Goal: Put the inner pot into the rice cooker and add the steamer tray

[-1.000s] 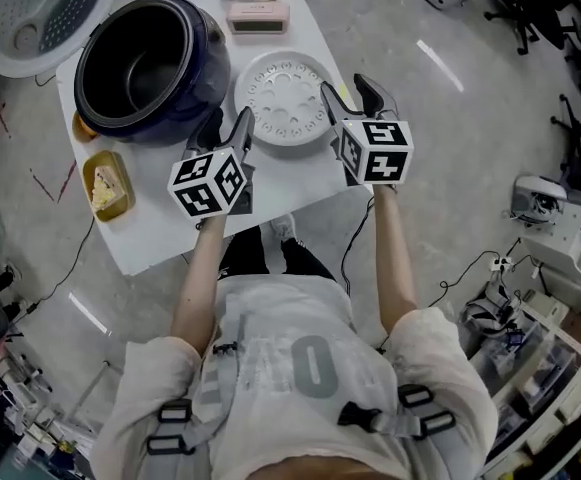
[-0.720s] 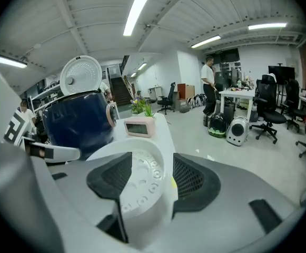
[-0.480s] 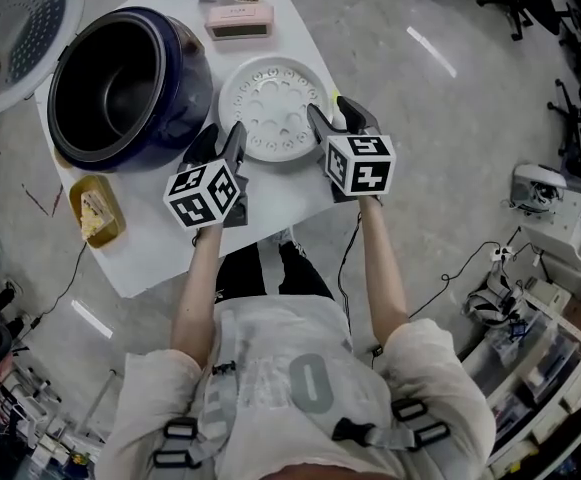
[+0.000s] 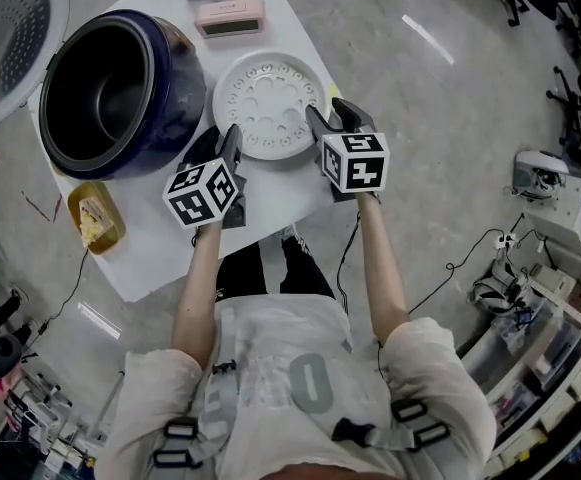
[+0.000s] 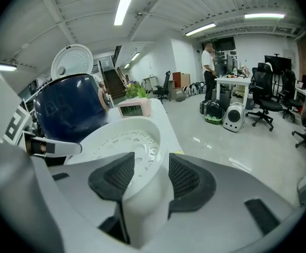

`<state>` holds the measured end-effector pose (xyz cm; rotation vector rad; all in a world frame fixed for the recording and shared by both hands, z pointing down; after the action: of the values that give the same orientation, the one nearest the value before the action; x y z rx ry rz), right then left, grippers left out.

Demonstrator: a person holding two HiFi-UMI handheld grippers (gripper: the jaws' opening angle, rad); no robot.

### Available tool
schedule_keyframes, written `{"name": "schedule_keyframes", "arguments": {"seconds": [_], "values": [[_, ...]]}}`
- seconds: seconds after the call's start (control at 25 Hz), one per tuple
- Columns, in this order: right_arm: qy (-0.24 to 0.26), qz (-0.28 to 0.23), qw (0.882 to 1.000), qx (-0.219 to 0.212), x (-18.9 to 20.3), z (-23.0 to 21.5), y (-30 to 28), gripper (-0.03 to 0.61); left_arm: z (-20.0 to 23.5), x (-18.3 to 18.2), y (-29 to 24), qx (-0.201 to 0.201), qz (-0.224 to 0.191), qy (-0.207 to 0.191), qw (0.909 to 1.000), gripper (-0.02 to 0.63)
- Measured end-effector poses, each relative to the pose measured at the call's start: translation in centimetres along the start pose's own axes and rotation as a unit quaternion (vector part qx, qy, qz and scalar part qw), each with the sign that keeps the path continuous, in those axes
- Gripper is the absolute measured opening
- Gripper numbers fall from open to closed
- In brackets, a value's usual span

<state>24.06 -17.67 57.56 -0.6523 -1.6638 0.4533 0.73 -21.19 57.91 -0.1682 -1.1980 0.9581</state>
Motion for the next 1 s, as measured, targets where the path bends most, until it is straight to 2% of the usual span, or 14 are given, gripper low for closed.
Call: {"name": "schedule_keyframes", "arguments": {"seconds": [0.2,0.52,0.8,1.0], "values": [[-0.007,0.004,1.0,-0.002,0.4,0.1,0.1,0.165,-0.3,0.0,0.0,0.002,0.004,-0.012,0.9999,0.147],[0.01,0.003,1.0,0.004,0.0,0.3,0.7,0.161,-0.6,-0.3,0.3,0.005,0.008,-0.025,0.9996,0.14],[0.023,-0.021,0.999,0.018,-2.5,0.2,3.0,0.161,-2.5,-2.5,1.4,0.021,-0.018,-0.039,0.9988,0.14],[0.034,-0.053,0.998,0.031,-5.5,0.2,5.7,0.161,-4.6,-5.3,2.7,0.04,-0.052,-0.055,0.9963,0.14]]}}
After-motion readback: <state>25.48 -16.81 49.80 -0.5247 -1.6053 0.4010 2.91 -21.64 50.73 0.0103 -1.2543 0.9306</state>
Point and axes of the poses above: the fingertips, and each gripper's own axes: y backward along the fingers, z to its left, x out of its underside, the point moved 7 cm from there along y, backward along the fingers, and after that the axes turned 1 degree about y, right-handed, at the moved point
